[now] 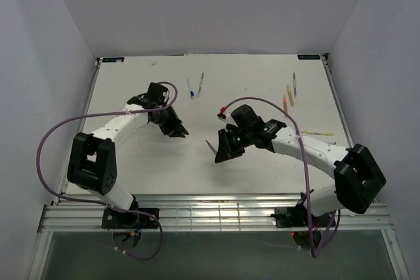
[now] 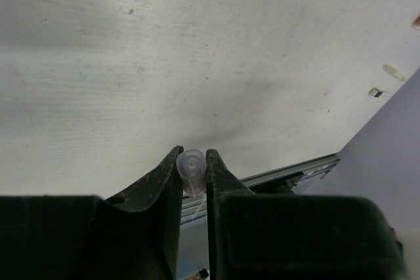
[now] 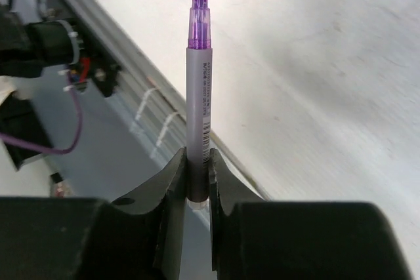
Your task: Open the pen caps
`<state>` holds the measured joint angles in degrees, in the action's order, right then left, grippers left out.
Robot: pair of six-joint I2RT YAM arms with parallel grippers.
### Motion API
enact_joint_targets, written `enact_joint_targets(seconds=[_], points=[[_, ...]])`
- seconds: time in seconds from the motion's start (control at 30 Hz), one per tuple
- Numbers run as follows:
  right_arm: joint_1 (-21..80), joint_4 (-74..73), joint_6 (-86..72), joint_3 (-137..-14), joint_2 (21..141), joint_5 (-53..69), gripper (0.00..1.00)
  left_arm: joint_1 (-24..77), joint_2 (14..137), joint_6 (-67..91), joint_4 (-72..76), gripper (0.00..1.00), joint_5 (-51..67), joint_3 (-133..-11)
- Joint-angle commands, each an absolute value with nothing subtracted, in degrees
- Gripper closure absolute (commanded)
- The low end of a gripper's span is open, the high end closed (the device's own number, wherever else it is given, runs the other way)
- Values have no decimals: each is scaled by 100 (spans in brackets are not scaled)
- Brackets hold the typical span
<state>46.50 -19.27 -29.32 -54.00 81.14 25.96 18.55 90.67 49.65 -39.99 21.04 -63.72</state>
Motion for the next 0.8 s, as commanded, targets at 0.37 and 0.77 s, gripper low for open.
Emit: enact_joint_targets(seconds=[0.37, 0.77], points=[[4359, -2118, -2391, -6090, 9807, 282, 92, 2329, 9570, 4219, -4438, 100, 1934, -5941], [4368, -2048, -2531, -6276, 10424, -202, 92, 2522, 10301, 4034, -4790, 98, 1248, -6126]])
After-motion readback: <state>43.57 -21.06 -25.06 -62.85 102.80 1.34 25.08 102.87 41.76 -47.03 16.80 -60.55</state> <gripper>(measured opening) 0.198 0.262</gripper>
